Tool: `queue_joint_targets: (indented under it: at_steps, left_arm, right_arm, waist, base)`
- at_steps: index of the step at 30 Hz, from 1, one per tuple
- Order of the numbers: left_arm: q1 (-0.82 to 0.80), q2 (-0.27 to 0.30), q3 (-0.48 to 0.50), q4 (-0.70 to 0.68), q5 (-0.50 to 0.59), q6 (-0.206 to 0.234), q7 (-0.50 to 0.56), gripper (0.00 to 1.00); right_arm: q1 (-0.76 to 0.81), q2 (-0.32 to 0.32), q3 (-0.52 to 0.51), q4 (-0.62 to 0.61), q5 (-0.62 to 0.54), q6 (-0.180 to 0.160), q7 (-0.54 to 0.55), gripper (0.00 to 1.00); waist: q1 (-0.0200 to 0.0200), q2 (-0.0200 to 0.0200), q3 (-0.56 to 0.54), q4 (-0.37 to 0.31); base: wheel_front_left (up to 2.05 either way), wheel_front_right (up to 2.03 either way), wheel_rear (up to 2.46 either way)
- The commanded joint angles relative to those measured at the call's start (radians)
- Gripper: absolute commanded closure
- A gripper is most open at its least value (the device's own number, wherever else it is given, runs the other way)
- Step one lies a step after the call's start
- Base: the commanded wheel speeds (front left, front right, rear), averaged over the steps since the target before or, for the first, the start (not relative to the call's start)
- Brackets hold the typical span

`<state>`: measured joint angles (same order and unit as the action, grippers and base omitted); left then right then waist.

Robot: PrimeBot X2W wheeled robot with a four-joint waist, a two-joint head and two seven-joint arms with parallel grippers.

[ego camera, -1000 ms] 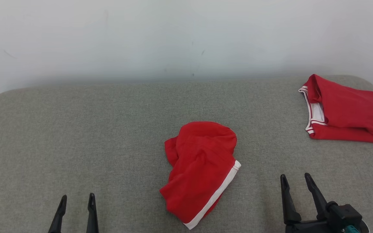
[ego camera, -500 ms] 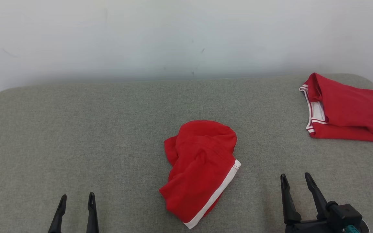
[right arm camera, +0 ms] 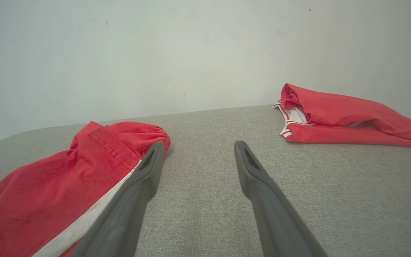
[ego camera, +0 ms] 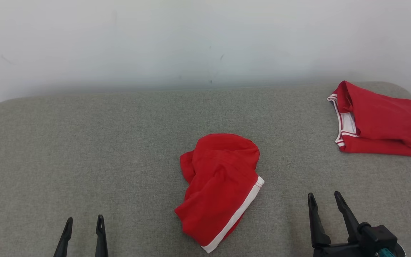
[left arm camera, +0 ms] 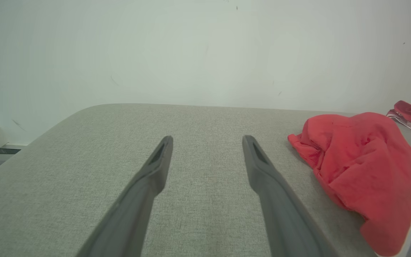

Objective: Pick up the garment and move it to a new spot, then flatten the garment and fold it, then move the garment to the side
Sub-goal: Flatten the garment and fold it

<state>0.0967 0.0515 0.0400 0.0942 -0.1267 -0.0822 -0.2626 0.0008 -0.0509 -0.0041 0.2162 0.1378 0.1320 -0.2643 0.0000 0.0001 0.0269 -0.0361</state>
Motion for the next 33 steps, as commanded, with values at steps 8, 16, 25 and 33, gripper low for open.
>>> queue_joint_targets:
  at_steps: [8,16,25,33]
  left_arm:
    - [-0.002,-0.002,-0.013,0.003,-0.012,-0.004,-0.002,0.00]
    - [-0.029,-0.002,-0.038,0.005,-0.004,-0.013,-0.002,0.00]
    - [-0.060,-0.002,-0.060,0.020,-0.006,-0.023,-0.002,0.00]
    - [-0.084,-0.002,-0.063,0.029,-0.013,-0.029,-0.002,0.00]
  right_arm:
    - [-0.007,0.002,0.023,0.010,0.002,-0.002,0.000,0.00]
    - [-0.108,0.001,0.062,0.073,-0.022,-0.002,0.000,0.00]
    - [-0.239,0.001,0.061,0.269,-0.011,-0.002,0.000,0.00]
    - [-0.308,0.001,0.046,0.416,0.028,-0.002,0.000,0.00]
  waist:
    - [0.0000,-0.0001,0.000,0.025]
    - [0.0000,-0.0001,0.038,0.084]
    - [0.0000,-0.0001,0.075,0.150]
    - [0.0000,-0.0001,0.101,0.178]
  base:
    - [0.00,0.00,0.00]
    - [0.00,0.00,0.00]
    - [0.00,0.00,0.00]
    - [0.00,0.00,0.00]
